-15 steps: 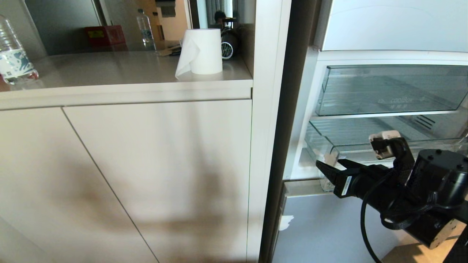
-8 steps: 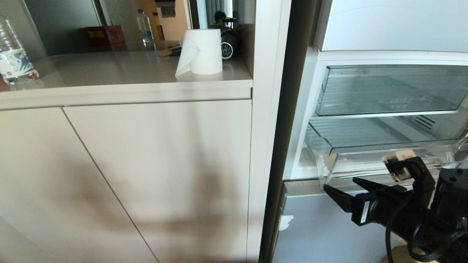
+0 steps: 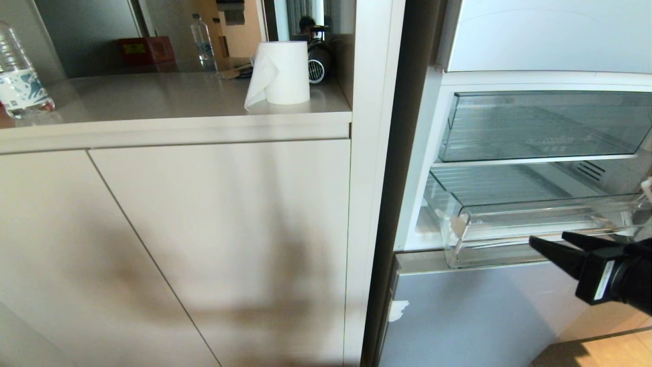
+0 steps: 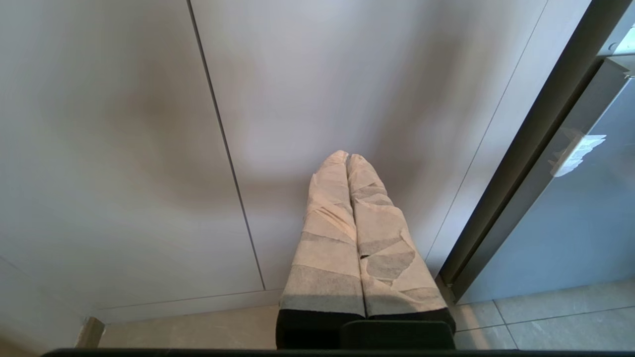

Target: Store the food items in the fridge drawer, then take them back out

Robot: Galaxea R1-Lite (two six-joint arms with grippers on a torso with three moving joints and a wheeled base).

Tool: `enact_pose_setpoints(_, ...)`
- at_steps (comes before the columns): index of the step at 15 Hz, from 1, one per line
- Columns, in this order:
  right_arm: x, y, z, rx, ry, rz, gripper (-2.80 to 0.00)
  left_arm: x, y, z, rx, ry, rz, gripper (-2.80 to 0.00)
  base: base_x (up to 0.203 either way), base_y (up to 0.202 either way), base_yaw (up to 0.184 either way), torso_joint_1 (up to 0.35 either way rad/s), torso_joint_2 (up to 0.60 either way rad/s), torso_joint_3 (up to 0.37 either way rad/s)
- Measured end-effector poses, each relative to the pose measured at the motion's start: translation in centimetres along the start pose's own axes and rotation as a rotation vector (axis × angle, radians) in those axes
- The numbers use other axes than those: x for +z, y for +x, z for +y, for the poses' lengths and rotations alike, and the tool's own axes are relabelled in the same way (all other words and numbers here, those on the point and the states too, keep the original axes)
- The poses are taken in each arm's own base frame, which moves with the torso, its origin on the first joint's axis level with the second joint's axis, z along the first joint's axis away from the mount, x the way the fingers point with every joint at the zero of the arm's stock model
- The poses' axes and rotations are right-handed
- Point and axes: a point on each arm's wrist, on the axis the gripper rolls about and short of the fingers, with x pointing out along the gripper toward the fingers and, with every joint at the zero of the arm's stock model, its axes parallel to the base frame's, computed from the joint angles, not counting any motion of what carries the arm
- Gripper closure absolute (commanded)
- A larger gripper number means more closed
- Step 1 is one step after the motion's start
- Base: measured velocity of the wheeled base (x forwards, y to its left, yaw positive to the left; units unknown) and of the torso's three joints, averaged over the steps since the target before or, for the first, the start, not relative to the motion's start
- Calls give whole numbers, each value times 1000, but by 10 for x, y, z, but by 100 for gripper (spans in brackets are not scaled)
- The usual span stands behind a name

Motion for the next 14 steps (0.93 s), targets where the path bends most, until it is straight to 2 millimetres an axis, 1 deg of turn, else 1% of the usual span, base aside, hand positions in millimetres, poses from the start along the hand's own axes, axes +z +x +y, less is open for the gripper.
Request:
enact_pose_setpoints(1,11,0,-4,-40,-2,24,0,0,0,0,0,0,0,0,0,0,0,0,0,0)
enact_pose_setpoints(3,25,15,-9,-100,-8,82,0,0,0,0,0,0,0,0,0,0,0,0,0,0)
enact_pose_setpoints(6,45,56,-10,-146,-8,119,0,0,0,0,0,0,0,0,0,0,0,0,0,0)
enact_pose_setpoints(9,65,103,-10,-171,-8,120,0,0,0,0,0,0,0,0,0,0,0,0,0,0)
enact_pose_setpoints(11,70,130,-12,-186,-39,150,0,0,0,0,-1,0,0,0,0,0,0,0,0,0)
enact_pose_setpoints(12,68,140,-13,-194,-57,189,0,0,0,0,0,0,0,0,0,0,0,0,0,0)
enact_pose_setpoints(14,64,150,-15,-200,-79,266,0,0,0,0,0,0,0,0,0,0,0,0,0,0)
